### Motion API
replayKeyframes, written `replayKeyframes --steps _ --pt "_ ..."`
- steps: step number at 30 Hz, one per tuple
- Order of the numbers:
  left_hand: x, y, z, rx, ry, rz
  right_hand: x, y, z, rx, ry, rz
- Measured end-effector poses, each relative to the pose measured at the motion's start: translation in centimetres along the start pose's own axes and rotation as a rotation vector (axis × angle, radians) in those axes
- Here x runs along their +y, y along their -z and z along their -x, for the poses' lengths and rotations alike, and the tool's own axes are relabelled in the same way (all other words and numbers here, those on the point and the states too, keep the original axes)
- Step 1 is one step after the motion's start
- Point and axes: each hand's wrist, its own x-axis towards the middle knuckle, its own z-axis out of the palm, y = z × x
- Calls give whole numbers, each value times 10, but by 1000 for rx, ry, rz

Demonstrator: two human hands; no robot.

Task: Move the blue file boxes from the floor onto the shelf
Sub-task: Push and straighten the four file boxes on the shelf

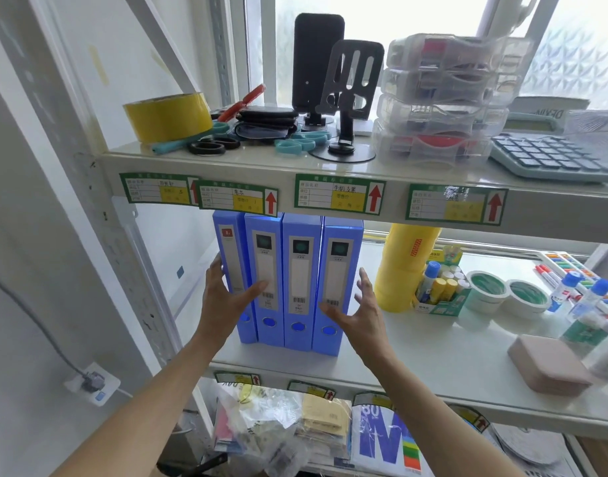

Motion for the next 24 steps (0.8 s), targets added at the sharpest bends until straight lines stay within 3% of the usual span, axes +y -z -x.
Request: replayKeyframes --steps 13,24 --pt "43 -6 2 156 -112 4 -36 12 2 112 163 -83" --pt "62 -6 -3 133 -103 6 -50 17 -16 -17 226 -126"
